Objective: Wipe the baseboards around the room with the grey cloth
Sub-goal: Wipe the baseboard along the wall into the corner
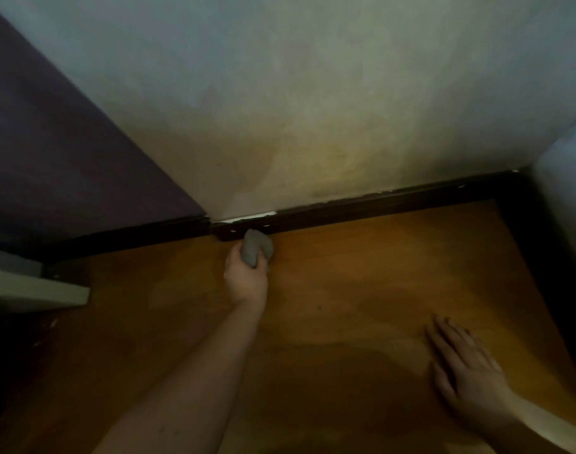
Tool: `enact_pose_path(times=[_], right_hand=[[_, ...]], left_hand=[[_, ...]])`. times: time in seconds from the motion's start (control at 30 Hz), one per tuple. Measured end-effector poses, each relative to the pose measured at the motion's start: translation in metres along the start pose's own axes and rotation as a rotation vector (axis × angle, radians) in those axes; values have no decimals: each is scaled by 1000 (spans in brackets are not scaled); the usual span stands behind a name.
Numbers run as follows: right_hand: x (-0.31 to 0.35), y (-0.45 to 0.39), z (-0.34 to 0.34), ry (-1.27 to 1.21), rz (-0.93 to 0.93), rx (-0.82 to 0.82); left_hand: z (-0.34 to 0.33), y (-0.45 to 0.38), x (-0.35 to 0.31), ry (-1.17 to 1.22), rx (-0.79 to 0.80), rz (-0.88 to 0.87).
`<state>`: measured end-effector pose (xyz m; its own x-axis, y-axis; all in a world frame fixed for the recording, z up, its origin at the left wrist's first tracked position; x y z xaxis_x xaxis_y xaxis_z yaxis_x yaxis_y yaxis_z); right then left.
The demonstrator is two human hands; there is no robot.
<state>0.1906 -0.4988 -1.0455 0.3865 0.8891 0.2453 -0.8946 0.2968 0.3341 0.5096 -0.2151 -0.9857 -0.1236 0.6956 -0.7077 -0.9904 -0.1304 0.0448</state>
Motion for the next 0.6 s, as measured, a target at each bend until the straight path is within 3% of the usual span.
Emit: enact_pose_path(times=[0.1, 0.23, 0.43, 0.6], right_hand=[[3, -3, 4, 18, -26, 31], [10, -4, 2, 23, -42, 69], [9, -4, 0, 71, -77, 63], [16, -5, 2, 54, -43, 19]], left_hand=[[39, -11, 27, 94, -127, 128], [63, -23, 34, 145, -252, 163], [48, -18, 4, 298, -298, 194], [6, 9, -34, 267, -176, 52]])
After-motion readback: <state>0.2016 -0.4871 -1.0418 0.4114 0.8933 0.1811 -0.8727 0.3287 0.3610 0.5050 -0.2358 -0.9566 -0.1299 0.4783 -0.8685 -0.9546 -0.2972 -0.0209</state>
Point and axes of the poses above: each hand's wrist, its own y-axis away from the middle knuckle, its own z-axis out of the back of the hand, x = y × z, the point moved 6 cm from there along -y, towards the middle knuckle
